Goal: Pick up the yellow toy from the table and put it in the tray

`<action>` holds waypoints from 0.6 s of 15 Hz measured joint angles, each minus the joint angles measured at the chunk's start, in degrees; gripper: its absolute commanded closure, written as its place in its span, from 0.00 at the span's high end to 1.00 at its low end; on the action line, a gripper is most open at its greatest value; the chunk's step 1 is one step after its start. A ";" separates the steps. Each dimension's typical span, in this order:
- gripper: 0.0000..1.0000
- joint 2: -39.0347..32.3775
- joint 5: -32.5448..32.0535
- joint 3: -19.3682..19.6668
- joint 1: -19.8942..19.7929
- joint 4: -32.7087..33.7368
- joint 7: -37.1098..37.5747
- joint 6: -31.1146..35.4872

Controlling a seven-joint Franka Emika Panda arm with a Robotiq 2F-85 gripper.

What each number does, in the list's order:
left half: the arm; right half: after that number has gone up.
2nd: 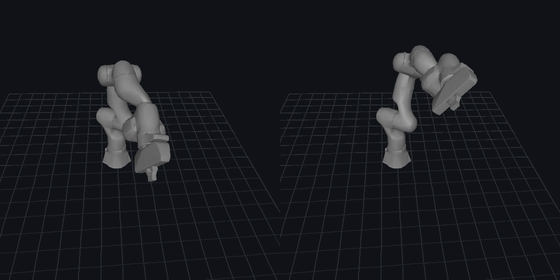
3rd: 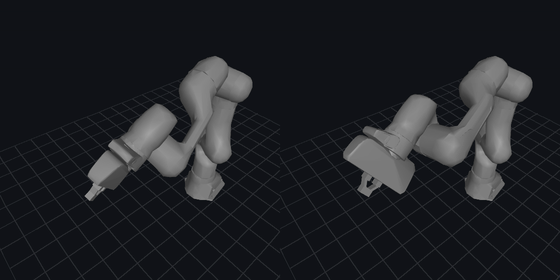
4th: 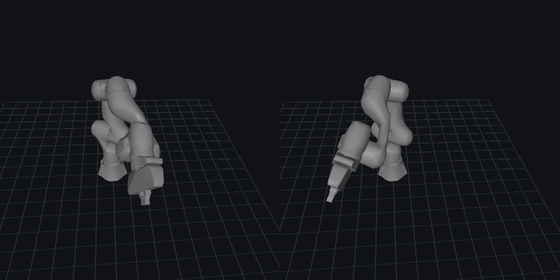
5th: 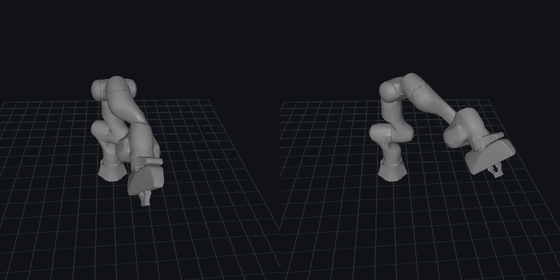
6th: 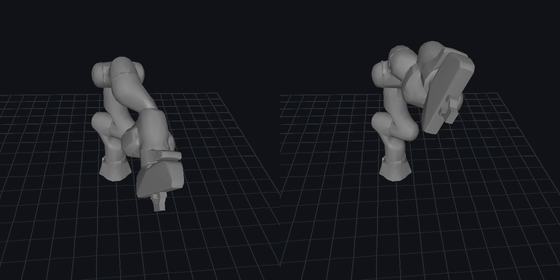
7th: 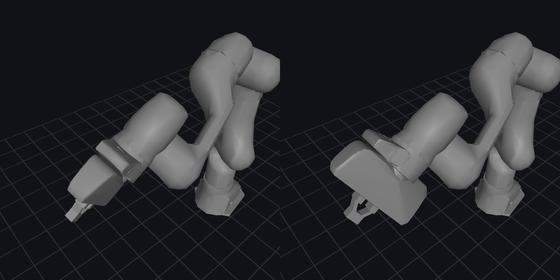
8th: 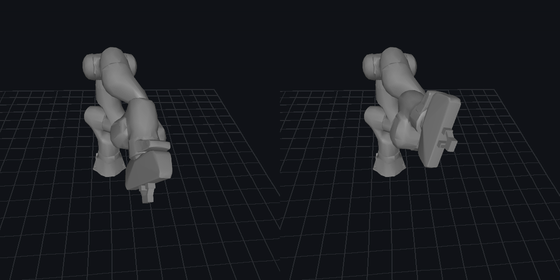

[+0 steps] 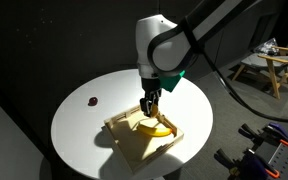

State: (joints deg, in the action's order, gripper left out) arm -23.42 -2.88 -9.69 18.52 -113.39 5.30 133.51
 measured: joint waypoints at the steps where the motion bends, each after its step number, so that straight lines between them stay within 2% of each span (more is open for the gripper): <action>1: 0.43 -0.23 0.00 -0.18 0.31 0.03 0.00 0.10; 4: 0.43 -1.07 -0.77 -0.39 1.39 0.03 0.00 1.27; 9: 0.43 -3.12 -3.49 -0.42 2.68 0.01 -0.07 6.90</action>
State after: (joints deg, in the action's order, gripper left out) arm -26.54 -6.36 -10.11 21.20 -113.38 5.23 140.41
